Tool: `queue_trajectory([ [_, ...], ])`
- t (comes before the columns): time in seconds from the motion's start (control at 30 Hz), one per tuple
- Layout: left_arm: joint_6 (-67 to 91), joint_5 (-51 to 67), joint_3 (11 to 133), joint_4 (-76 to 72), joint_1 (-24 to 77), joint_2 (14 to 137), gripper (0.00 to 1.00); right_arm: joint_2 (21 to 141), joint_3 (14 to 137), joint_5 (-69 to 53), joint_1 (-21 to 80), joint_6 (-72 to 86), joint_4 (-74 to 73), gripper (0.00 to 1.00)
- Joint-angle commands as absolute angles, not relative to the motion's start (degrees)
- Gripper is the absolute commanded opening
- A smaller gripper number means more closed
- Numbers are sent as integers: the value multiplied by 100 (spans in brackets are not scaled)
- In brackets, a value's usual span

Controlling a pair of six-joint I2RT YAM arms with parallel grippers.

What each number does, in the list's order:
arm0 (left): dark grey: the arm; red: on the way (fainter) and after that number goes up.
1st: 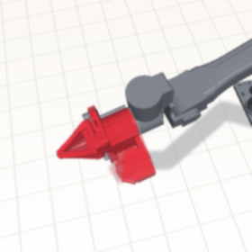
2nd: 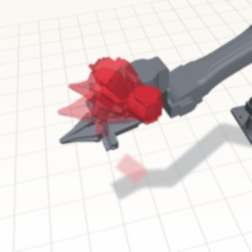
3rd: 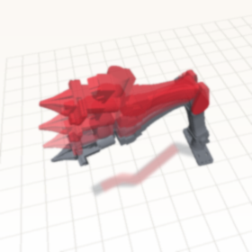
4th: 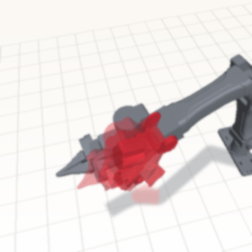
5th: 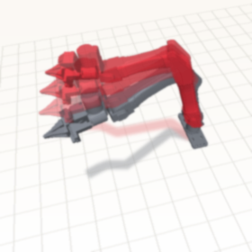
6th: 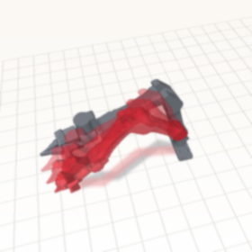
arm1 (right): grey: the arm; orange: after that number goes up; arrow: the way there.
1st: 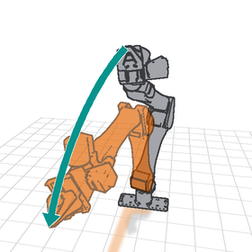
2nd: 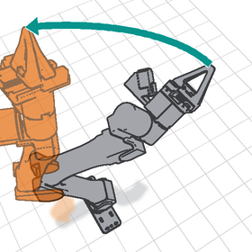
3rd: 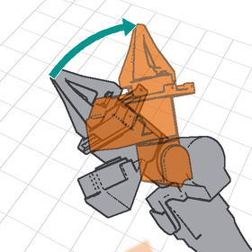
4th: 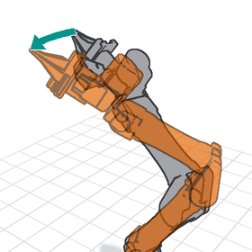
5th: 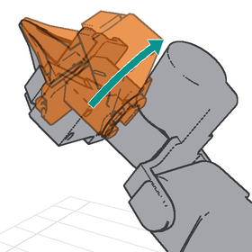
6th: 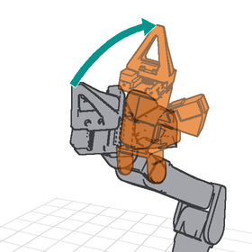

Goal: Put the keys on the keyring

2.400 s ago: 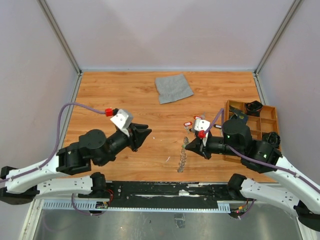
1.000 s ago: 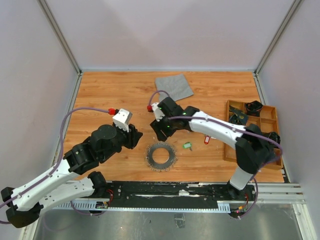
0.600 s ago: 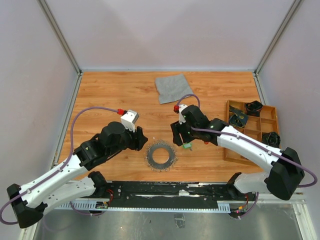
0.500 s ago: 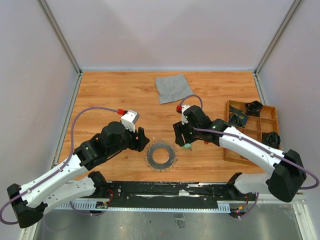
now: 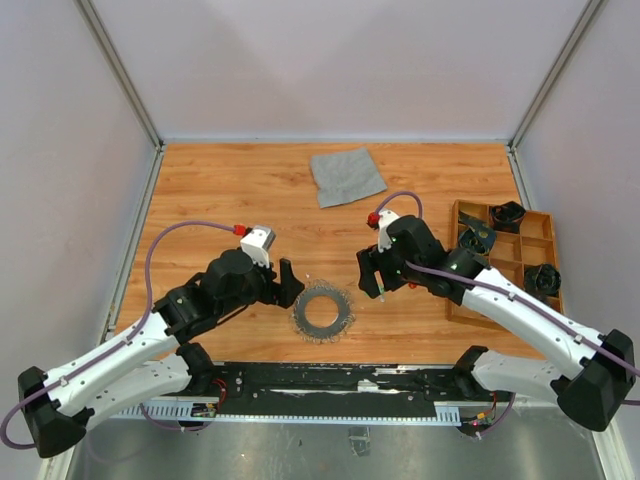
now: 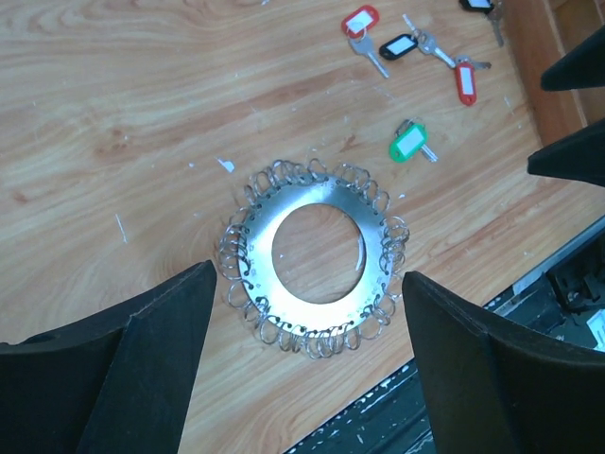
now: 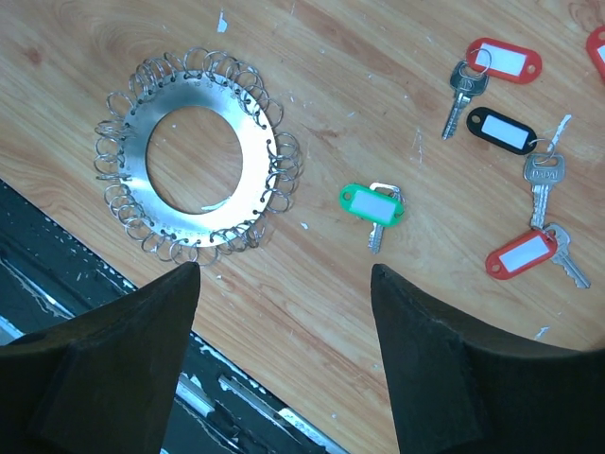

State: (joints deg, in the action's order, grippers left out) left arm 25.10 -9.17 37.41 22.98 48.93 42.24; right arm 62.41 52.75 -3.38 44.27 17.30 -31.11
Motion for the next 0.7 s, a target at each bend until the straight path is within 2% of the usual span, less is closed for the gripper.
queue_trajectory([
  [0.0, 2917, -1160, 3482, 1619, 4852, 4397, 86, 6394, 5270, -324, 4344, 1441, -3159, 74],
  [0.13, 2802, -1206, 3516, 1168, 4716, 5059, 86, 6640, 5161, -784, 4118, 1213, -3072, 74],
  [0.3, 2699, -9, 3549, 567, 3593, 5596, 84, 6998, 5136, -1727, 3471, 1005, -2810, 72],
  [0.47, 2217, 188, 3891, 601, 2913, 5958, 83, 7301, 4944, -2375, 3254, 925, -2229, 72],
  [0.67, 1944, 667, 4088, 411, 2404, 6588, 80, 7652, 4443, -3067, 3029, 952, -1435, 65],
])
